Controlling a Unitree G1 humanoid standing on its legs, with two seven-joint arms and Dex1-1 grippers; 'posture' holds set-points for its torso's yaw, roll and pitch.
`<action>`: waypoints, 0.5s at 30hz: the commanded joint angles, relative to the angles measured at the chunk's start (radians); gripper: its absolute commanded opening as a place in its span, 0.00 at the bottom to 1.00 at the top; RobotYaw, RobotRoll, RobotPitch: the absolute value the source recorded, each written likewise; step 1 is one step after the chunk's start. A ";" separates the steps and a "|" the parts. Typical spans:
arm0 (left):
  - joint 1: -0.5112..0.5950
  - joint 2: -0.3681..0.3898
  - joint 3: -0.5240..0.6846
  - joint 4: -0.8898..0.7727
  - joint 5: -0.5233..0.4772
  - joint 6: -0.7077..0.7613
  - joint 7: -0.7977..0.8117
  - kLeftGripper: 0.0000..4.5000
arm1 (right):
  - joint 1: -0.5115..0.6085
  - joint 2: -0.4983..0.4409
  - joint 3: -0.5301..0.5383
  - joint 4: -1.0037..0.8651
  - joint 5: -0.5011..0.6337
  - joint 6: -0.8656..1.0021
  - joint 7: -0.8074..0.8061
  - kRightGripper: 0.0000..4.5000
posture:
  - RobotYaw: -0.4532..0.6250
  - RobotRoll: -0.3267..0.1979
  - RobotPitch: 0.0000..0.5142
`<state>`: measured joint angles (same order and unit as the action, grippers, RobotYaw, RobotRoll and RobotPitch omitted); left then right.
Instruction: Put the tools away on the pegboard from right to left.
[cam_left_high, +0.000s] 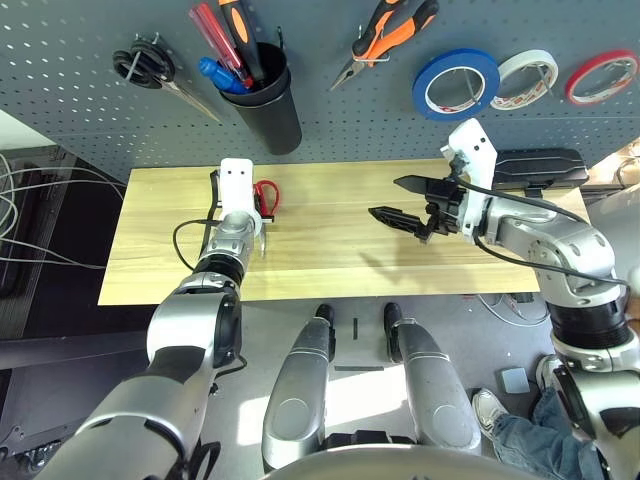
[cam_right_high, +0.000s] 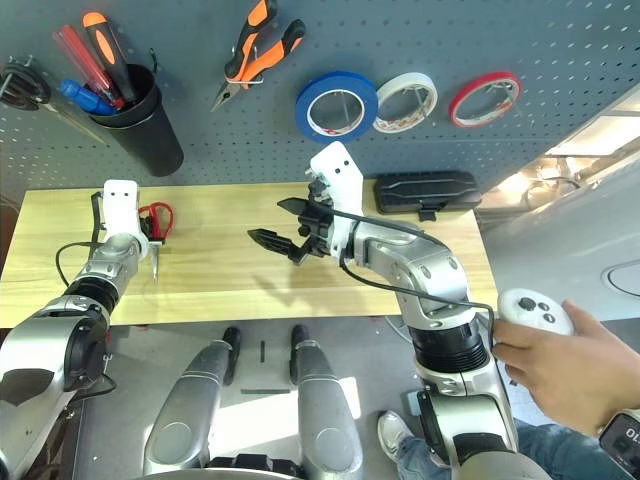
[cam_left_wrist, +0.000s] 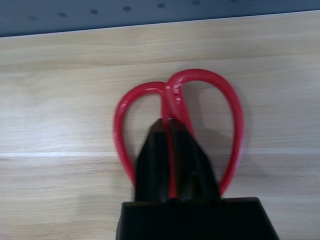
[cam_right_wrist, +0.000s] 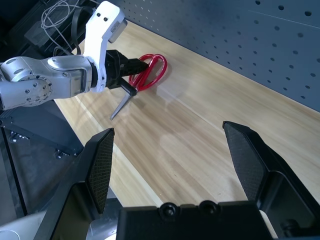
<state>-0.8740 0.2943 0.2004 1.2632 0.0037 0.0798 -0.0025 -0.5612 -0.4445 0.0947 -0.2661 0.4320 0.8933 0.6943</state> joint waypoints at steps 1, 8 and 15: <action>0.082 -0.026 0.022 0.071 -0.022 0.090 -0.019 0.01 | 0.013 -0.002 0.001 0.002 0.011 -0.006 0.000 1.00 | 0.37 0.62 0.85; 0.058 -0.023 0.036 0.053 -0.024 0.050 -0.007 0.15 | 0.008 -0.004 0.000 0.019 0.008 -0.016 0.003 1.00 | 0.38 0.62 0.86; 0.016 -0.019 0.039 0.039 -0.024 0.028 -0.008 0.59 | 0.009 -0.006 0.004 0.022 0.010 -0.021 0.008 1.00 | 0.39 0.62 0.87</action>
<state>-0.8922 0.2961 0.2411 1.2504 -0.0139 0.0751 -0.0021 -0.5640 -0.4454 0.0944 -0.2448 0.4320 0.8750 0.6945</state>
